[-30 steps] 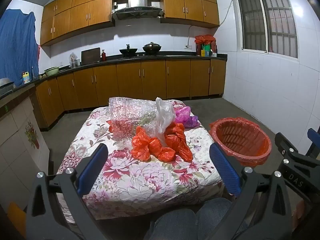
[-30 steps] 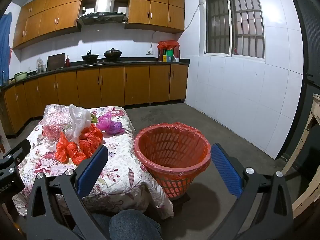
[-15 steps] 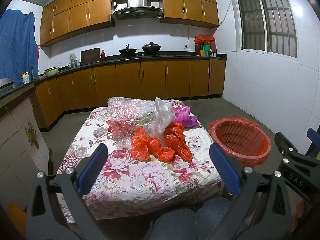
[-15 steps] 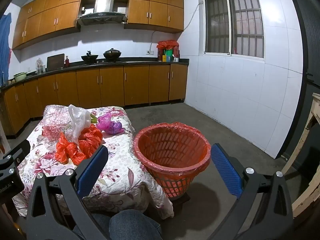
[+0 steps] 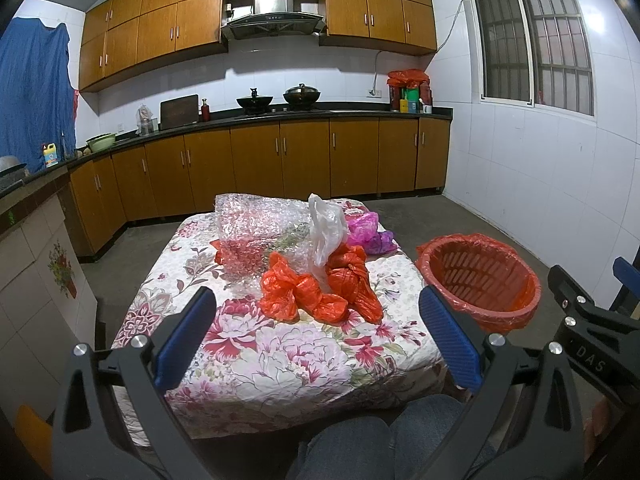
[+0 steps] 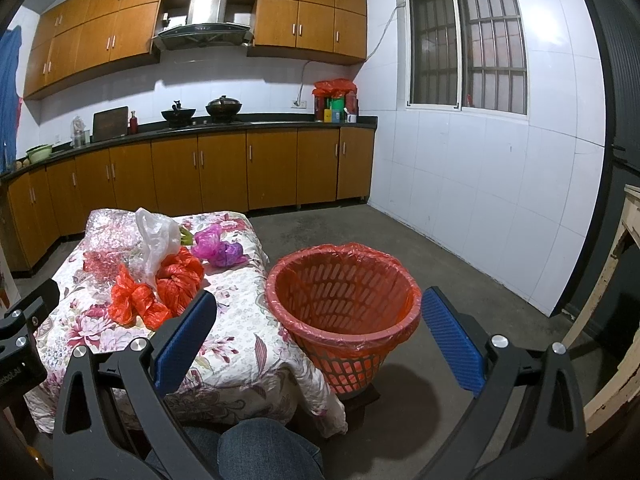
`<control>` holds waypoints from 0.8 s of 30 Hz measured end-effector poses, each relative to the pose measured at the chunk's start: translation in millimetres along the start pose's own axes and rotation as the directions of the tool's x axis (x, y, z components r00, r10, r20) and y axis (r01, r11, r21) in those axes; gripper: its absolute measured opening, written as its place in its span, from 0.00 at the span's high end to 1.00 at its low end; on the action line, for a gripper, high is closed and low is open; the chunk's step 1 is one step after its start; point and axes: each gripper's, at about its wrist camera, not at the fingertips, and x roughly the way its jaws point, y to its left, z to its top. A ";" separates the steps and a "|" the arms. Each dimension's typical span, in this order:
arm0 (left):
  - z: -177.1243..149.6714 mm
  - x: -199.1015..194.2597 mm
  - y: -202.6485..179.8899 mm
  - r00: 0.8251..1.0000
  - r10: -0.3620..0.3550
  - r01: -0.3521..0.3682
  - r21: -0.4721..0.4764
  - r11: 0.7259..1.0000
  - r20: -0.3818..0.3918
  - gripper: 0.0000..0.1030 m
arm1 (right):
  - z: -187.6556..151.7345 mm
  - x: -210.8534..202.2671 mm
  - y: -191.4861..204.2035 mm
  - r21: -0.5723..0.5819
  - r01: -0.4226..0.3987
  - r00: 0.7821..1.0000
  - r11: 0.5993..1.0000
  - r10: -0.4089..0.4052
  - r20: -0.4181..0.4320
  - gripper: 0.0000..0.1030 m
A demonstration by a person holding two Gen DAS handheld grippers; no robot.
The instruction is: Collect trash
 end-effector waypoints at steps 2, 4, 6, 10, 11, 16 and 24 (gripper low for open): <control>0.0 0.0 0.0 1.000 0.000 0.000 0.000 1.000 0.000 0.04 | -0.1 0.1 -0.1 0.001 0.000 1.000 1.000 0.000 0.000 0.02; 0.0 0.1 0.0 1.000 0.000 0.000 -0.001 1.000 -0.001 0.04 | -0.2 0.3 -0.3 0.001 0.001 1.000 1.000 -0.001 0.000 0.02; 0.0 0.0 0.0 1.000 -0.001 0.001 0.000 1.000 0.000 0.04 | -0.3 0.6 -0.4 0.001 0.001 1.000 1.000 -0.001 0.000 0.02; 0.0 0.0 0.0 1.000 0.000 0.000 0.000 1.000 -0.001 0.04 | -0.3 1.0 -0.7 0.001 0.000 1.000 1.000 0.000 -0.001 0.02; 0.0 -0.1 0.0 1.000 0.000 0.000 0.000 1.000 -0.001 0.04 | -0.3 0.9 -0.7 0.002 0.000 1.000 1.000 0.000 0.000 0.02; 0.0 0.0 0.0 1.000 -0.001 0.001 0.000 1.000 -0.001 0.04 | -0.5 1.0 -1.3 0.002 0.001 1.000 1.000 -0.001 -0.001 0.02; -0.1 0.1 0.0 1.000 -0.001 0.001 0.000 1.000 -0.002 0.04 | -0.8 0.9 -1.9 0.002 -0.001 1.000 1.000 0.001 -0.003 0.02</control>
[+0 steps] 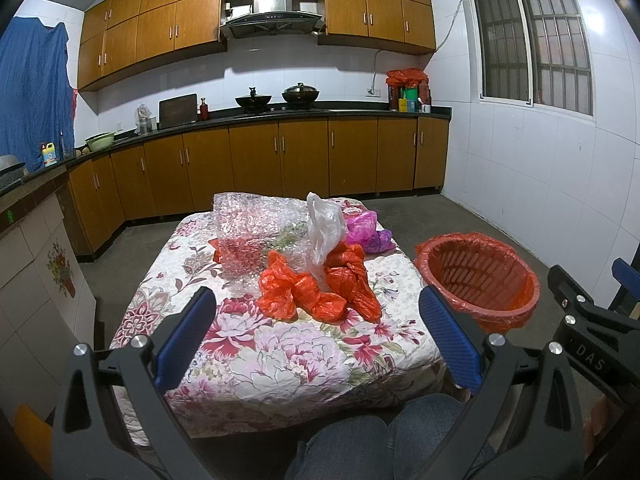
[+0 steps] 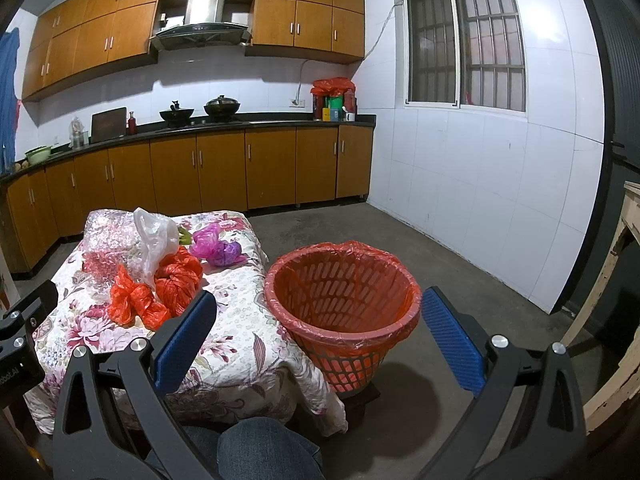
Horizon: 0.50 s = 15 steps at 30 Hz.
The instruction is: Collect trash
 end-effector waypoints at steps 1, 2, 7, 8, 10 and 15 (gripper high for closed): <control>-0.1 0.0 -0.1 1.000 0.000 0.000 0.000 1.000 0.000 0.04 | 0.0 0.0 -0.2 0.001 0.000 1.000 1.000 0.000 0.000 0.02; -0.1 -0.1 -0.2 1.000 0.000 0.000 0.000 1.000 0.000 0.04 | -0.1 -0.1 -0.2 0.001 0.000 1.000 1.000 0.000 0.000 0.02; 0.1 0.0 0.1 1.000 0.000 0.000 -0.001 1.000 0.000 0.04 | -0.2 0.1 -0.5 0.002 0.000 1.000 1.000 0.000 0.000 0.02; 0.1 0.0 0.1 1.000 0.000 0.000 -0.001 1.000 0.000 0.04 | -0.3 0.0 -0.5 0.002 0.000 1.000 1.000 0.000 0.000 0.02; 0.1 0.1 0.1 1.000 0.000 0.000 -0.001 1.000 0.000 0.04 | -0.3 0.0 -0.4 0.001 0.000 1.000 1.000 0.000 0.000 0.02; 0.1 0.0 0.1 1.000 0.000 0.000 -0.001 1.000 0.000 0.04 | -0.5 0.2 -0.7 0.002 0.000 1.000 1.000 0.000 -0.001 0.02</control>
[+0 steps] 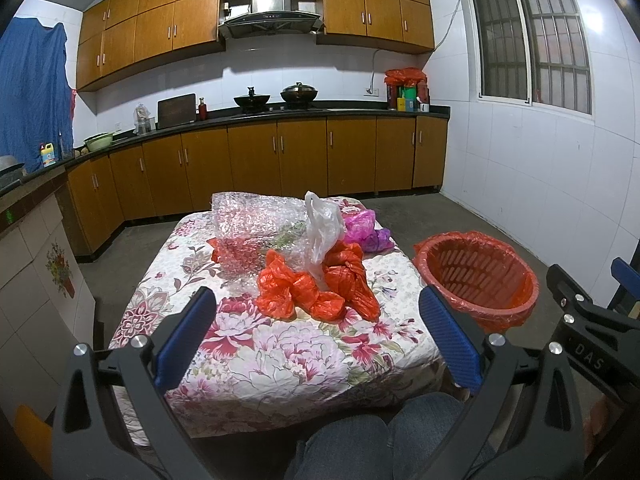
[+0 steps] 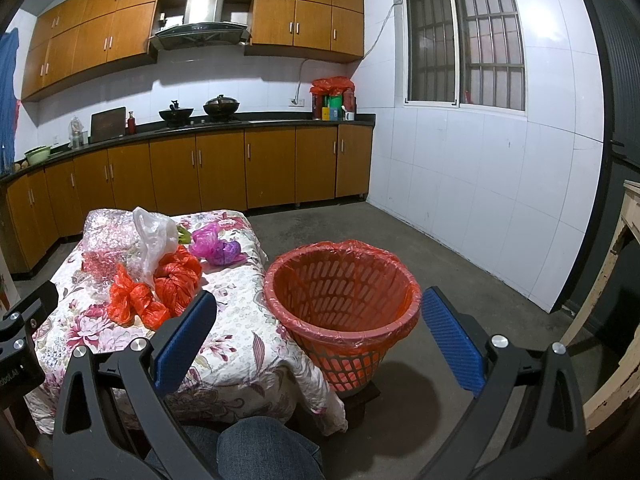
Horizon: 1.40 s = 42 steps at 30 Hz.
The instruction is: Collect trash
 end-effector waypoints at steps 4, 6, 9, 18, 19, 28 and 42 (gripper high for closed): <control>0.0 0.1 -0.1 1.000 -0.001 0.001 0.000 1.000 -0.001 0.04 | -0.1 -0.1 0.0 0.000 0.000 1.000 1.000 0.000 0.000 0.02; 0.0 0.0 0.0 1.000 0.000 0.000 0.000 1.000 -0.001 0.04 | 0.0 0.0 -0.1 0.001 0.000 1.000 1.000 0.000 -0.001 0.02; 0.0 0.1 0.0 1.000 -0.001 0.001 0.000 1.000 -0.001 0.04 | 0.0 -0.1 -0.1 0.001 0.000 1.000 1.000 0.000 -0.001 0.02; 0.0 0.2 0.1 1.000 -0.001 0.001 -0.001 1.000 -0.002 0.04 | -0.3 0.4 -0.1 0.002 0.000 1.000 1.000 0.000 -0.002 0.02; 0.0 0.2 0.1 1.000 0.000 0.000 -0.001 1.000 -0.002 0.04 | -0.4 0.5 -0.1 0.002 0.000 1.000 1.000 0.000 -0.001 0.02; 0.9 8.7 18.4 0.998 0.061 -0.061 -0.044 0.997 -0.007 0.04 | 2.9 11.3 8.5 -0.009 -0.028 1.000 1.000 0.028 -0.014 0.02; 0.7 65.5 117.3 0.972 0.209 -0.225 -0.183 0.957 -0.105 0.04 | 19.7 78.5 87.5 -0.054 -0.256 0.964 0.965 0.251 -0.091 0.03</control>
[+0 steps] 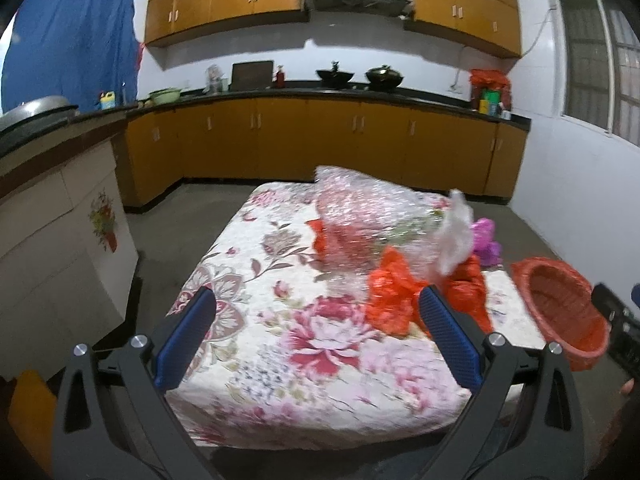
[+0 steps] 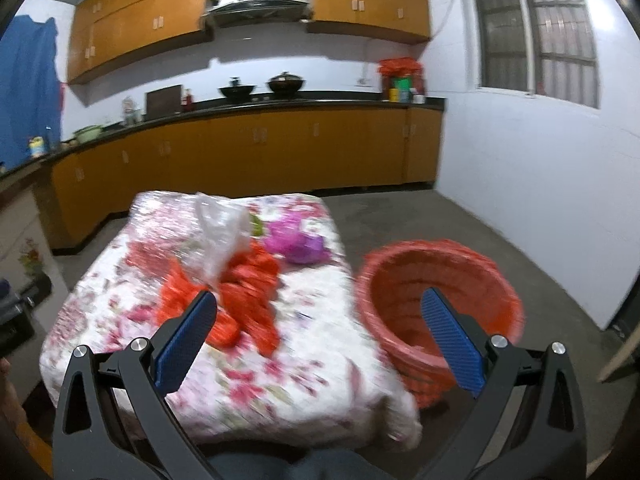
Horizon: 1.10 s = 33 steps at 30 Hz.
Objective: Collect trash
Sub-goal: 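Reach the right gripper to the clear plastic bag and grasp it, then carry the clear bag with the right gripper while the left gripper grasps a red bag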
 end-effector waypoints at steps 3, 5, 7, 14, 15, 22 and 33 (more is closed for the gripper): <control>0.8 22.7 12.4 0.999 0.024 -0.025 -0.019 1.000 -0.038 0.04 | 12.6 31.5 22.9 -0.014 -0.068 0.997 0.998 0.068 -0.027 0.11; 0.0 35.5 17.4 0.997 0.038 -0.040 -0.026 0.999 -0.066 0.04 | 17.4 51.6 36.2 -0.030 -0.094 0.994 0.995 0.093 -0.051 0.15; -1.6 49.8 22.2 0.994 0.056 -0.058 -0.025 0.998 -0.096 0.04 | 21.1 71.0 48.6 -0.040 -0.111 0.991 0.993 0.108 -0.073 0.15; -5.4 87.3 29.3 0.986 0.055 -0.057 -0.006 0.998 -0.154 0.04 | 32.1 146.6 79.9 -0.038 -0.108 0.984 0.993 0.101 -0.150 0.15; -5.6 90.1 29.4 0.986 0.055 -0.056 -0.002 0.998 -0.156 0.04 | 32.1 152.3 80.0 -0.037 -0.105 0.983 0.994 0.098 -0.156 0.15; -7.6 113.7 25.4 0.981 0.035 -0.033 0.011 0.999 -0.190 0.04 | 31.5 187.6 83.4 -0.042 -0.103 0.972 0.994 0.092 -0.216 0.37; -1.0 114.2 1.4 0.987 -0.008 0.017 0.051 0.999 -0.163 0.04 | 41.6 174.6 71.1 0.027 -0.214 0.963 0.976 0.216 -0.160 0.89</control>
